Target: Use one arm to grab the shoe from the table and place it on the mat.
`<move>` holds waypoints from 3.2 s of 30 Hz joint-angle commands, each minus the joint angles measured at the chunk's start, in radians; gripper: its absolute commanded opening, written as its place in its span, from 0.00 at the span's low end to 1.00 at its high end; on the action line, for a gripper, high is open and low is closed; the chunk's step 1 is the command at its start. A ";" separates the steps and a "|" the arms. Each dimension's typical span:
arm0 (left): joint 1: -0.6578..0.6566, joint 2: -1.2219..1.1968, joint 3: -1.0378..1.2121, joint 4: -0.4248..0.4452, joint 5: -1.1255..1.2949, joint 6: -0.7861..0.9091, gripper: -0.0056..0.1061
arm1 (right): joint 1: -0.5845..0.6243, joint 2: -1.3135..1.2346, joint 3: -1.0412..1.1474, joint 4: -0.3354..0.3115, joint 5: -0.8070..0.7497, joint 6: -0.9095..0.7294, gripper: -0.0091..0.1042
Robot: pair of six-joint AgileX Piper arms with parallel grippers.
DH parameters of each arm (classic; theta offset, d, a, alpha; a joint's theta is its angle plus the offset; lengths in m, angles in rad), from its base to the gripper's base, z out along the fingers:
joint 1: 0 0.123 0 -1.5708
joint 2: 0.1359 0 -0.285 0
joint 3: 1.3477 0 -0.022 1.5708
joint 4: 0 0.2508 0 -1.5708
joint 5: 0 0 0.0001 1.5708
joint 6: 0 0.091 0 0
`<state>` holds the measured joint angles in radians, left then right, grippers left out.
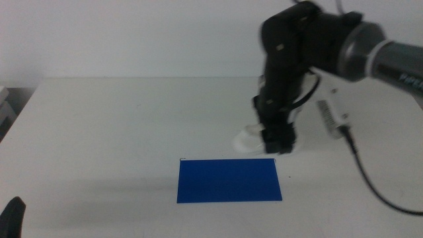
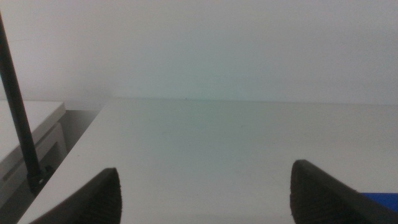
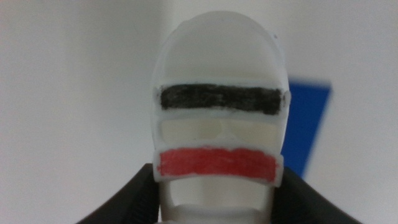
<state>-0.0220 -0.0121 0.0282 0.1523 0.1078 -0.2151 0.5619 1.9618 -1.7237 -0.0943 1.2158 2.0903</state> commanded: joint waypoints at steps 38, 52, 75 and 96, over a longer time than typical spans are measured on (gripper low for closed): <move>-0.003 -0.014 0.009 0.000 -0.076 -0.005 0.88 | 0.161 0.113 -0.151 -0.027 0.070 -1.898 0.13; -0.003 -0.014 0.009 0.000 -0.076 -0.005 0.88 | 0.160 0.113 -0.151 -0.048 0.064 -2.925 0.13; -0.003 -0.014 0.009 0.000 -0.076 -0.005 0.88 | 0.100 0.138 -0.151 0.075 0.061 -2.944 0.13; -0.003 -0.014 0.009 0.000 -0.076 -0.005 0.88 | 0.100 0.177 -0.151 0.076 -0.014 -2.944 0.72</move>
<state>-0.0220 -0.0121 0.0282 0.1523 0.1078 -0.2160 0.6673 2.2036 -1.8432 -0.0139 1.2076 -0.8483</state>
